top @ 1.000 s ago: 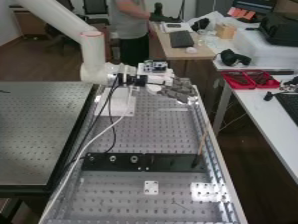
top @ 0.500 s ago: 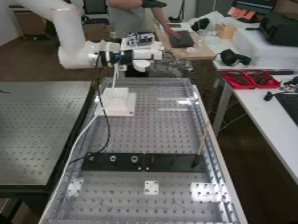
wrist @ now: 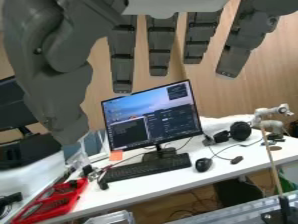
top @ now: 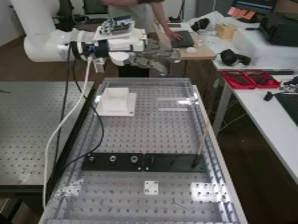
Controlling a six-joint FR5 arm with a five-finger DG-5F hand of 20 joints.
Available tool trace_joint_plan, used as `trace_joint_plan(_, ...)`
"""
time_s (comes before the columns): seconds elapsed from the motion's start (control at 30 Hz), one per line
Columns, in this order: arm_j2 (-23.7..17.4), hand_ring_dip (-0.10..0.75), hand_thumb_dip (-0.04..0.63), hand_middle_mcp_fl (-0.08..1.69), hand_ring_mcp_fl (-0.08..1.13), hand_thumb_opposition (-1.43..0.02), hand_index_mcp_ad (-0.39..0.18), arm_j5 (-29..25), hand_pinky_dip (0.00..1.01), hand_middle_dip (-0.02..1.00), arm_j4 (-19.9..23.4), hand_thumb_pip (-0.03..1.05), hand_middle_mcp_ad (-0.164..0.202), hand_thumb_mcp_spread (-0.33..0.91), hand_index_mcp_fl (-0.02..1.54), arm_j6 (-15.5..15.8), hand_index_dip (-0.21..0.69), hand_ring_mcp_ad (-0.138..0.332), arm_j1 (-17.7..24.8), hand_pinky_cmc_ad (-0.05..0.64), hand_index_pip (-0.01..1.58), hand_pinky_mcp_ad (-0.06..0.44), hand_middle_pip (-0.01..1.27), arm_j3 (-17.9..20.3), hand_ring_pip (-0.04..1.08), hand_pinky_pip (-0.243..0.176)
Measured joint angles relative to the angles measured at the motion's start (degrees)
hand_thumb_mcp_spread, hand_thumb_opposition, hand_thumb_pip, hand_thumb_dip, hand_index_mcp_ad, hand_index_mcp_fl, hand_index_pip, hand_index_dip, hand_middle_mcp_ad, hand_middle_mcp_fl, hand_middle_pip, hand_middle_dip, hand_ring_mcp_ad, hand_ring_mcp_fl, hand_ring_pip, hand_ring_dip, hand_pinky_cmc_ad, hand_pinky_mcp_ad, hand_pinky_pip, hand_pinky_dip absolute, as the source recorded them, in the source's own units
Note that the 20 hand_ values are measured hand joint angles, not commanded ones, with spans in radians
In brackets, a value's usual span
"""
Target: Grab the paper clip and place it in the clear container
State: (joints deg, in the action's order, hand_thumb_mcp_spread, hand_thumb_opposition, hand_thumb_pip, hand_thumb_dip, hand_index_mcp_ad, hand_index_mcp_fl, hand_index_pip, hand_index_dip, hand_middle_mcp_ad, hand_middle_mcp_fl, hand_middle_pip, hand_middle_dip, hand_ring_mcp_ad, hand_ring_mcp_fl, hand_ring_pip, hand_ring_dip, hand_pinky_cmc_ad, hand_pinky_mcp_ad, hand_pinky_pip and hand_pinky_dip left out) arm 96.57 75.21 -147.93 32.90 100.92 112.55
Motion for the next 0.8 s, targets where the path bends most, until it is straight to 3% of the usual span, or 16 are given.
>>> trace_joint_plan(0.43,-2.55,0.073,0.265,0.15,0.02,-0.79,-0.138,3.43,0.55,0.19,-0.66,0.58,0.042,0.30,0.41,2.12,0.112,0.134,-3.56,0.297,0.20,0.257,0.10,-0.17,0.10,-0.075)
trace_joint_plan(0.63,-3.22,0.075,0.269,0.15,0.02,-0.77,-0.138,5.98,0.54,0.19,-3.58,0.56,0.042,0.30,0.39,2.99,0.122,0.134,-4.96,0.300,0.14,0.257,0.10,-2.05,0.10,-0.075)
trace_joint_plan(0.8,-3.21,0.075,0.244,0.15,0.02,-0.74,-0.129,8.27,0.54,0.19,-6.50,0.50,0.042,0.30,0.29,3.55,0.138,0.134,-5.93,0.295,0.09,0.260,0.10,-3.77,0.10,-0.075)
